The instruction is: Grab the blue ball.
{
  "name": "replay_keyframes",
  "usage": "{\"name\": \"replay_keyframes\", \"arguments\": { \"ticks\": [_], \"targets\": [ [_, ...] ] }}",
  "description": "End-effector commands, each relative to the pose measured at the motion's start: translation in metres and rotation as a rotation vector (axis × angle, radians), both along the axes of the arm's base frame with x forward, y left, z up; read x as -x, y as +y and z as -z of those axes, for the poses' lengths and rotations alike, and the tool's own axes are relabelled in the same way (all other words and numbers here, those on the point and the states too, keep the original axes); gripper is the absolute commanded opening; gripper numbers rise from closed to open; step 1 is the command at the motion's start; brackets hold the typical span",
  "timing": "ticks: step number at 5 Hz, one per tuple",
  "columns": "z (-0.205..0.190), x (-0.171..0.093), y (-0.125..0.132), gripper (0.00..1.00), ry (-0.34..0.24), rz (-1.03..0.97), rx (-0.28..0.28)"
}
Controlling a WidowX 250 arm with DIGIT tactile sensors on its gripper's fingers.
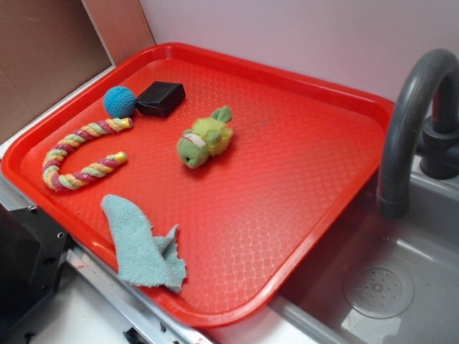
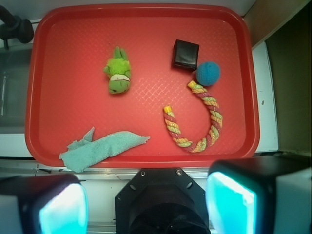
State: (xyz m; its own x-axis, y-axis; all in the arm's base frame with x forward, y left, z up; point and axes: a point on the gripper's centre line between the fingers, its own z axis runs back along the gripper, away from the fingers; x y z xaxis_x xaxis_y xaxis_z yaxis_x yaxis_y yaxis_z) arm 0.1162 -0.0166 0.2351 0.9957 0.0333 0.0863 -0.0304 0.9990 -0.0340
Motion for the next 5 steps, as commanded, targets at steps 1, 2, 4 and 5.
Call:
{"name": "replay_keyframes", "arguments": {
  "ticks": [1,2,4,5],
  "targets": [
    [0.0,0.0,0.0,1.0,0.0,0.0,0.0],
    [0.005,-0.002,0.01,1.0,-0.045,-0.067,-0.018],
    [0.039,-0.008,0.039,1.0,-0.107,-0.126,-0.03],
    [0.055,-0.013,0.056,1.0,-0.125,-0.049,-0.045]
  ]
}}
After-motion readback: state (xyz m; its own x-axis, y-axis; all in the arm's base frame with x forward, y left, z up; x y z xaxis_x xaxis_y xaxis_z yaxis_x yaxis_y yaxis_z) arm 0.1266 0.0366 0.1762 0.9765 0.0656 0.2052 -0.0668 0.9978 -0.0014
